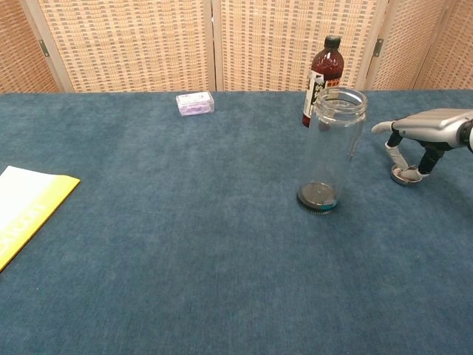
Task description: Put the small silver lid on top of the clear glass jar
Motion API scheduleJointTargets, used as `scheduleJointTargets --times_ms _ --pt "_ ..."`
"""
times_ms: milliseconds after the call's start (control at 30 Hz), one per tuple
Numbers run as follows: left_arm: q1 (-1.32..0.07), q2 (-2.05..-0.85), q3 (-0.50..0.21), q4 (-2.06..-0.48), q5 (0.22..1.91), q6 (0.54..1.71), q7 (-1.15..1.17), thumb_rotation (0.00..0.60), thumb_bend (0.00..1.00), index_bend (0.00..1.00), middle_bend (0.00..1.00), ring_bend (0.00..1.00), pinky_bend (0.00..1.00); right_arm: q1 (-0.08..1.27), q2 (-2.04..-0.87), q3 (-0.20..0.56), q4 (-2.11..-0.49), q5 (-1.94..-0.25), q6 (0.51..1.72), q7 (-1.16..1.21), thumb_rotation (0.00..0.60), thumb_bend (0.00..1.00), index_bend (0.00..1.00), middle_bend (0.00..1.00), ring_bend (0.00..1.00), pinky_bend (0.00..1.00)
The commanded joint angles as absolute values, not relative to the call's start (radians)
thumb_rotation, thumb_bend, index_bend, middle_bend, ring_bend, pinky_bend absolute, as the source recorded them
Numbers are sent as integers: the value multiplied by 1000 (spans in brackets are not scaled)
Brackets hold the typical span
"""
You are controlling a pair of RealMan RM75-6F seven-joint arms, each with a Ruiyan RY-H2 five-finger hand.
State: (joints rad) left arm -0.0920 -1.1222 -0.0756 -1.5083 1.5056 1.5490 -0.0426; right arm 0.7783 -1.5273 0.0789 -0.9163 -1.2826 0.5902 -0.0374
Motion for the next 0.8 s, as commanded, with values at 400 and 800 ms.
scheduleJointTargets --times_ms 400,800 --pt "-90 -1126 -78 -1497 1511 1560 -50 600 350 0 82 0 110 783 -1490 86 -971 -1293 626 -72 600 369 670 4 0 0" --pt "-93 -1139 -82 -1496 1500 1552 -13 600 349 0 82 0 110 778 -1297 131 -1255 -1226 700 -207 600 369 670 5 0 0"
